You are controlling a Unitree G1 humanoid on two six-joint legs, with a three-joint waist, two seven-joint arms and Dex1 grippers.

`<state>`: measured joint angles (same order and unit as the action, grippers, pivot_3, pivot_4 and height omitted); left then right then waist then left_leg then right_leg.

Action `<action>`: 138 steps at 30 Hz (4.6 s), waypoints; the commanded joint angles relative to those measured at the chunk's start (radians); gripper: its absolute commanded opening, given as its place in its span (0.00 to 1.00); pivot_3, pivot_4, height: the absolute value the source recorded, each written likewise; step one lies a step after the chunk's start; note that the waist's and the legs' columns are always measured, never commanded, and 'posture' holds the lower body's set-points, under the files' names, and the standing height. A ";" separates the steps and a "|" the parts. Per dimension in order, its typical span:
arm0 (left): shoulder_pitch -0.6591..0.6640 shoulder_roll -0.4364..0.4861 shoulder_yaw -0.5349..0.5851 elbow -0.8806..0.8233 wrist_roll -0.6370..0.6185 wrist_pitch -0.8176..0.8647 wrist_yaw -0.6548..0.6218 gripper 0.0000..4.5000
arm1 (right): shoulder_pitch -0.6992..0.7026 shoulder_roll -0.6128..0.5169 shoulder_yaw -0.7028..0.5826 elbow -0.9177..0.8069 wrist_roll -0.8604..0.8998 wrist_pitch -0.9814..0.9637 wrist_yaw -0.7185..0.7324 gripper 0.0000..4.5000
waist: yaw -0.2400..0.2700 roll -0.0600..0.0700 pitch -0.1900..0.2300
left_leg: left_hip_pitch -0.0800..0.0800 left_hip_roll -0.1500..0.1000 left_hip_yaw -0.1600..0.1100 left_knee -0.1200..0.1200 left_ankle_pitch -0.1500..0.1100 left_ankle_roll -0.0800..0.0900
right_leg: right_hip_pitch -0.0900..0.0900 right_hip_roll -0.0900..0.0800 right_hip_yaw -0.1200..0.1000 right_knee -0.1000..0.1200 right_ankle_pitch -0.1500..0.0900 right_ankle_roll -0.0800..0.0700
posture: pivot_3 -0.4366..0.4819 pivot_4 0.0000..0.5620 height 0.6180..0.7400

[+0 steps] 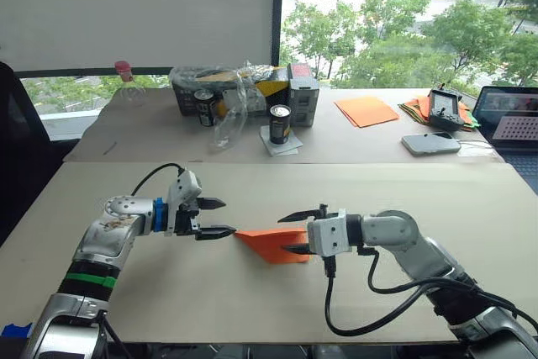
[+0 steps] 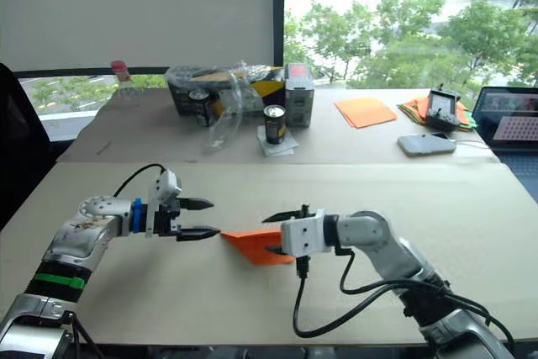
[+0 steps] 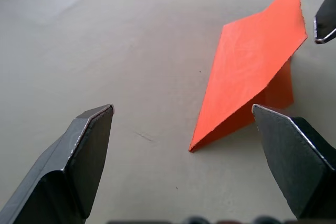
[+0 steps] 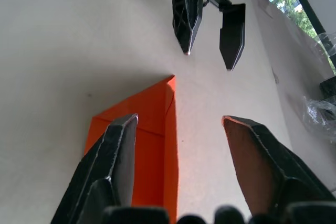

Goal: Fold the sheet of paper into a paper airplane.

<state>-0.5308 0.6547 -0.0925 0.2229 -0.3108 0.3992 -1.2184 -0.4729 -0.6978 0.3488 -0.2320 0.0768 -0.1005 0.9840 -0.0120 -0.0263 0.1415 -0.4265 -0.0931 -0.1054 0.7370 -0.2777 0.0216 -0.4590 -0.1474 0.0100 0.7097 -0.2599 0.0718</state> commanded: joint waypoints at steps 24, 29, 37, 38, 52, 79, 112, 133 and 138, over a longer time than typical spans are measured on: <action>0.001 -0.150 -0.185 0.056 0.170 -0.228 0.009 0.01 | 0.187 -0.029 -0.231 -0.300 0.295 0.626 -0.185 0.74 | 0.000 -0.001 0.000 | -0.001 -0.001 0.000 0.000 0.000 0.001 | 0.000 -0.001 0.000 -0.001 0.000 0.000 | 0.48 0.27 0.43; 0.024 -0.136 -0.196 0.069 0.196 -0.274 0.007 0.01 | 0.257 -0.081 -0.155 -0.292 0.193 0.515 -0.122 0.74 | 0.000 -0.001 0.000 | 0.000 -0.001 0.000 0.000 0.000 0.001 | 0.001 -0.001 0.000 -0.001 0.000 0.000 | 0.48 0.27 0.43; 0.027 -0.130 -0.197 0.088 0.208 -0.312 0.010 0.01 | 0.217 -0.066 -0.047 -0.115 -0.003 0.256 -0.081 0.74 | -0.001 -0.001 0.000 | 0.002 -0.001 0.001 0.000 0.000 0.001 | 0.002 -0.001 0.000 0.000 0.000 0.001 | 0.48 0.27 0.43; 0.026 -0.127 -0.196 0.089 0.210 -0.315 0.009 0.01 | 0.203 -0.054 -0.045 -0.094 -0.003 0.247 -0.073 0.74 | -0.001 -0.001 0.000 | 0.002 -0.001 0.001 0.000 0.000 0.001 | 0.002 -0.001 0.000 0.000 0.000 0.001 | 0.48 0.27 0.43; 0.013 -0.114 -0.171 0.092 0.207 -0.310 0.015 0.00 | 0.113 0.001 -0.050 0.026 -0.018 0.178 0.007 0.55 | -0.002 -0.001 0.000 | 0.002 -0.001 0.001 0.001 0.000 0.001 | 0.002 -0.001 0.000 0.000 0.000 0.000 | 0.48 0.27 0.43; -0.005 -0.111 -0.171 0.112 0.213 -0.313 0.009 0.00 | 0.093 0.028 -0.020 0.101 -0.097 0.090 0.047 0.21 | -0.002 -0.001 0.000 | 0.002 -0.001 0.001 0.001 0.000 0.001 | 0.002 -0.001 0.000 0.001 0.000 0.000 | 0.48 0.27 0.43; 0.090 -0.107 -0.204 -0.053 0.172 -0.233 -0.052 0.00 | 0.064 0.092 -0.024 -0.043 0.130 0.573 0.148 0.01 | -0.005 -0.001 0.000 | 0.002 0.000 0.000 0.001 0.000 0.001 | 0.001 -0.001 0.000 0.001 0.000 0.000 | 0.48 0.27 0.43; 0.063 -0.061 -0.164 0.002 0.180 -0.270 -0.028 0.00 | -0.017 0.129 -0.061 0.209 0.168 0.581 0.181 0.01 | -0.003 -0.001 0.000 | 0.002 0.000 0.000 0.001 0.000 0.001 | 0.001 -0.001 0.000 0.001 0.000 0.000 | 0.48 0.27 0.43; 0.061 -0.067 -0.167 0.001 0.180 -0.269 -0.024 0.00 | -0.029 0.120 -0.037 0.250 0.137 0.596 0.185 0.01 | -0.002 -0.001 0.000 | 0.002 -0.001 0.000 0.001 0.000 0.001 | 0.001 -0.001 0.000 0.001 0.000 0.000 | 0.48 0.27 0.43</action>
<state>-0.4654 0.5831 -0.2580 0.2123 -0.1481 0.1313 -1.2475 -0.4926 -0.5699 0.3232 0.0190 0.2155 0.4868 1.1730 -0.0144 -0.0270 0.1418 -0.4246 -0.0937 -0.1052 0.7378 -0.2780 0.0222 -0.4578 -0.1483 0.0102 0.7108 -0.2601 0.0721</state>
